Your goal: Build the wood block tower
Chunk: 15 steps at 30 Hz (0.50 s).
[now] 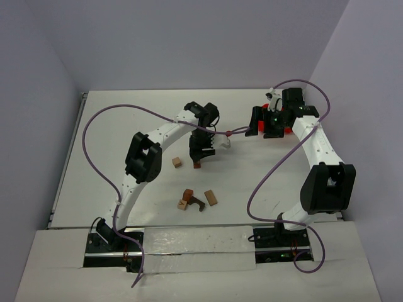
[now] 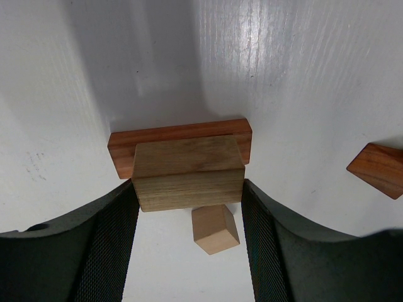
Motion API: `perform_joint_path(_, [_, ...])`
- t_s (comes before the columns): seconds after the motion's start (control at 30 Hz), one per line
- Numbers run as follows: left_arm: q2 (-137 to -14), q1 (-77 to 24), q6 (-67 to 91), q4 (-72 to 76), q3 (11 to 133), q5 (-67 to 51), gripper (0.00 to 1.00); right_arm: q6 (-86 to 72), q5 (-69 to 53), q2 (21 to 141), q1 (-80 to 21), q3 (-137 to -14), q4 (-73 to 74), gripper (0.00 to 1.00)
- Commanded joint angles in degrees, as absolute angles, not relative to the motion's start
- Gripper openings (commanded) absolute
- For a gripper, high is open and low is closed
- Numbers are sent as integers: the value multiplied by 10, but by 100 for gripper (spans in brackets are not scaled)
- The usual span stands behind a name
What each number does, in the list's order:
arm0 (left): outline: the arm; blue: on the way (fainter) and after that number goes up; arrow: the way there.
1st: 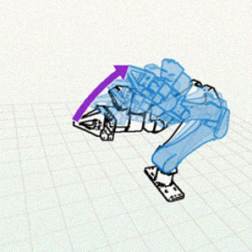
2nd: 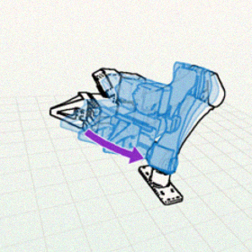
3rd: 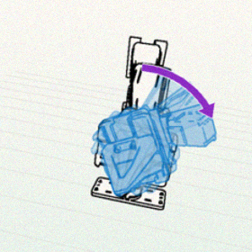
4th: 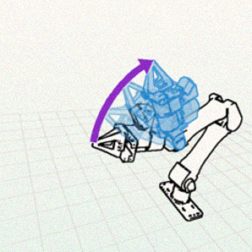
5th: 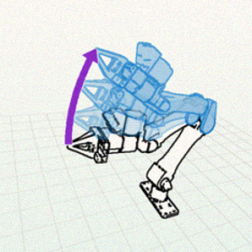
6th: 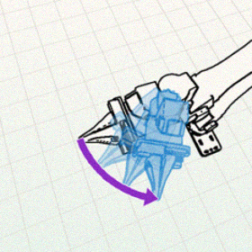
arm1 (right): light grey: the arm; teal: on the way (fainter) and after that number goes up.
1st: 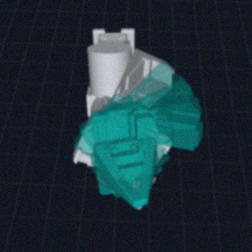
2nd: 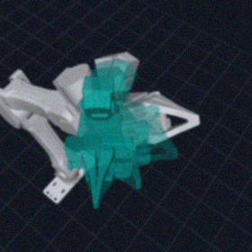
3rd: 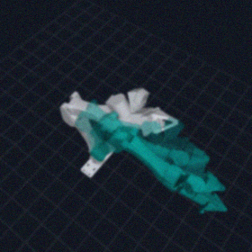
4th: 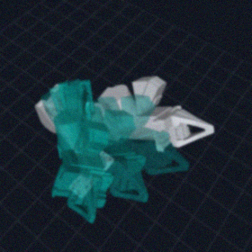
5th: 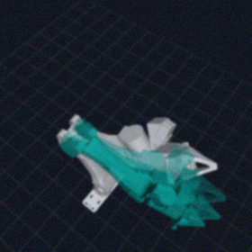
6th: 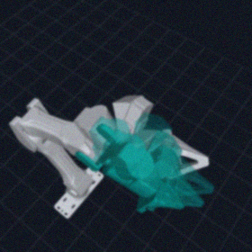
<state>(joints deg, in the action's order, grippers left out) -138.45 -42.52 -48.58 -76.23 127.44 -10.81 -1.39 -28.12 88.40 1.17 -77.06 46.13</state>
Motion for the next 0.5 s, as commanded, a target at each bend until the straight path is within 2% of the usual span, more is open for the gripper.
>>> perform_joint_path(0.0, [-1389, -429, -485, -786, 1278, -119, 69, -7, -290, 885, 15, -785, 457, 100])
perform_joint_path(0.07, [-1386, -429, -486, -786, 1277, -119, 89, -7, -292, 885, 15, -786, 458, 100])
perform_joint_path(0.1, [-1384, -429, -486, -786, 1276, -119, 95, -7, -292, 885, 15, -786, 458, 100])
perform_joint_path(0.2, [-1379, -430, -486, -787, 1273, -121, 99, -6, -292, 885, 14, -786, 457, 100])
perform_joint_path(0.47, [-1339, -435, -484, -787, 1260, -115, 99, -6, -295, 881, 14, -787, 460, 100])
